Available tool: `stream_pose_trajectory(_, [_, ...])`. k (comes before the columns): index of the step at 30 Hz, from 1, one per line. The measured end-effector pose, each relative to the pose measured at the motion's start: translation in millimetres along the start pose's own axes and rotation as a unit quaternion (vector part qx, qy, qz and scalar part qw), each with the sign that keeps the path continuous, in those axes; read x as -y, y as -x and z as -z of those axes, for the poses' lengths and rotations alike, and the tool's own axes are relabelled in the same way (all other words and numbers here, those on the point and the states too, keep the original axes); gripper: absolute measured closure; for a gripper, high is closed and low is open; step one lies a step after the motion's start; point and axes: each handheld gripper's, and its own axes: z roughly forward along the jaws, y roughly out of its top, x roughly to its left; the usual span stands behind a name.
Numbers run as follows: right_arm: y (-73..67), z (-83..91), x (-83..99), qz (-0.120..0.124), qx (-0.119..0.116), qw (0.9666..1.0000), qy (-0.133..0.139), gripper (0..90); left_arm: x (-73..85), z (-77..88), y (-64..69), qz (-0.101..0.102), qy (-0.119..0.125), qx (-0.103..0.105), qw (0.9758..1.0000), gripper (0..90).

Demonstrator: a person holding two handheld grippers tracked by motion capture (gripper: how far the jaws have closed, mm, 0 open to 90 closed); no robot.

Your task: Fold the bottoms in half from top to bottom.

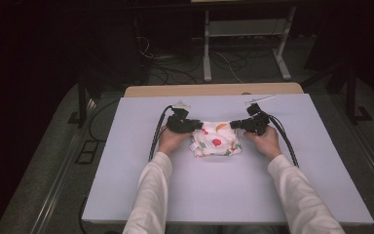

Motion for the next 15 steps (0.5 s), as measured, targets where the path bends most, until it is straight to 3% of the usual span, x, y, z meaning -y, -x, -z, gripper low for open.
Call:
stream_pose_trajectory(3, [0.4, 0.6, 1.0, 0.005, 0.007, 1.0000, 0.000, 72.4, -0.4, 2.5, -0.7, 0.018, -0.001, -0.023, 0.9996, 59.2])
stream_pose_trajectory(9, [-2.5, 7.1, 0.3, 0.017, 0.005, 0.9998, 0.006, 55.3, -1.6, 9.2, -0.3, 0.036, 0.001, -0.024, 0.9991, 35.1])
stream_pose_trajectory(13, [-4.3, 9.7, 0.8, 0.020, 0.012, 0.9997, 0.007, 33.7, -1.3, 13.3, 2.8, 0.030, 0.001, -0.020, 0.9993, 23.5])
stream_pose_trajectory(15, [-3.7, 10.6, 1.9, 0.016, 0.002, 0.9999, 0.002, 19.3, -1.0, 15.7, 4.1, 0.033, -0.001, -0.017, 0.9993, 17.8])
